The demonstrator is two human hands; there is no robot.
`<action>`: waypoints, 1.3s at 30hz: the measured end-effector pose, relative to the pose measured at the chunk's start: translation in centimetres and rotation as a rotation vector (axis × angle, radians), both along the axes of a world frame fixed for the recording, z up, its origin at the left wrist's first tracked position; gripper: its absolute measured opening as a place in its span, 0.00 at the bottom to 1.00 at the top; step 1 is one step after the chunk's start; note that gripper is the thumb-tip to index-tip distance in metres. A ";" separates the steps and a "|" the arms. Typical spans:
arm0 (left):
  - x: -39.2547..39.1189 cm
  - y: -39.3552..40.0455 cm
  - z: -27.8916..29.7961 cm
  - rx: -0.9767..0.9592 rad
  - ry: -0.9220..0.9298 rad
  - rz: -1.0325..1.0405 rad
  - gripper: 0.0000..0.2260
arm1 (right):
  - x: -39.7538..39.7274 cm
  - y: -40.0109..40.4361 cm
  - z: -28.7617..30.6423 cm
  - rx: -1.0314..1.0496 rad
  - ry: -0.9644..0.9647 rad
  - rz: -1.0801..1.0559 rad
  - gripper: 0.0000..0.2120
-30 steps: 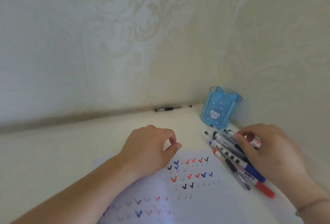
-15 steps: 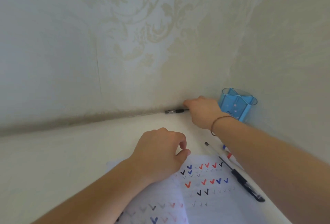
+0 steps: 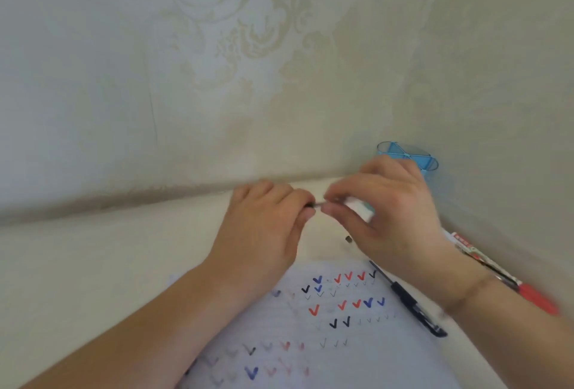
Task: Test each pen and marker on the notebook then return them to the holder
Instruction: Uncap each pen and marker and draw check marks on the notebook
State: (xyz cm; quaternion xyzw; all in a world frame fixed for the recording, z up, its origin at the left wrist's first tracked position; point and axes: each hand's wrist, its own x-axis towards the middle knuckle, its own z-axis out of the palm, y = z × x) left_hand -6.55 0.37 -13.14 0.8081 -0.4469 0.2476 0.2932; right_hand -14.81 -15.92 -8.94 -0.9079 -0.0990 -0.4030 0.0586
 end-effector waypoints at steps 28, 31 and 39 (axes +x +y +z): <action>-1.6 0.5 0.4 0.054 0.331 -0.538 0.08 | -7.9 0.0 1.2 0.997 0.514 0.441 0.15; -1.4 0.4 0.2 0.018 0.382 -0.479 0.10 | -8.1 0.1 -1.0 1.122 0.536 0.326 0.11; -1.4 -0.4 -1.0 0.195 0.382 -0.534 0.13 | -8.2 1.0 -4.9 1.094 0.490 0.095 0.18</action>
